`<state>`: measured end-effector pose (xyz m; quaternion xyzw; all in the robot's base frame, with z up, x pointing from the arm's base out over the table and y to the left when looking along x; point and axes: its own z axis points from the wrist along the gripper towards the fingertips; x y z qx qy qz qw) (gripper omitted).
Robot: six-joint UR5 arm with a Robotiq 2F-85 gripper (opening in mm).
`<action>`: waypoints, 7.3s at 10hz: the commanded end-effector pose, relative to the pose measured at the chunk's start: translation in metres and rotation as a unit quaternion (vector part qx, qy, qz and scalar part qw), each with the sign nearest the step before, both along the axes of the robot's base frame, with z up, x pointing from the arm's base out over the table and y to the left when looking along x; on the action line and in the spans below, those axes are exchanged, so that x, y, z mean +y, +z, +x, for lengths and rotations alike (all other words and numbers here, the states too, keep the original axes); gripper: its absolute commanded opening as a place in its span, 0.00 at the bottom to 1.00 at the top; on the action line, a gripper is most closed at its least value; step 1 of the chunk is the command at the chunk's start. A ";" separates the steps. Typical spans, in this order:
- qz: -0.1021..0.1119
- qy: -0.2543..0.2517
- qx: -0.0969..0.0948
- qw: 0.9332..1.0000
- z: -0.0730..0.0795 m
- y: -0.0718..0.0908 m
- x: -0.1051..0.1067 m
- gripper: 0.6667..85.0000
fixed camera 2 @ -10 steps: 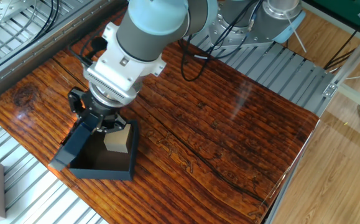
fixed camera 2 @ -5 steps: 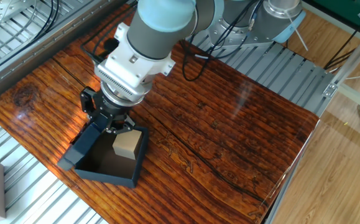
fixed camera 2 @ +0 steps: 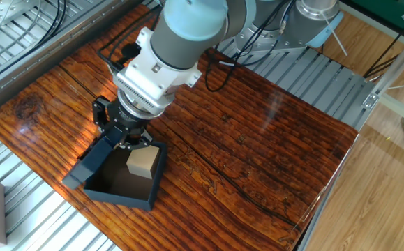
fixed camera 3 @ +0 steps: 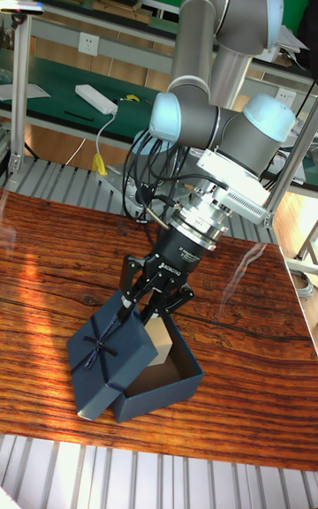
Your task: Cover the box
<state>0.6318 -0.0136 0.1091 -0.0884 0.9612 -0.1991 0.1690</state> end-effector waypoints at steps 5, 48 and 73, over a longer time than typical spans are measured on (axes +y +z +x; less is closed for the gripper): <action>-0.058 0.021 0.022 0.998 0.003 0.007 -0.026 0.21; -0.039 0.074 -0.039 0.996 -0.021 0.002 0.062 0.17; -0.031 0.085 0.048 0.995 -0.044 0.001 0.047 0.68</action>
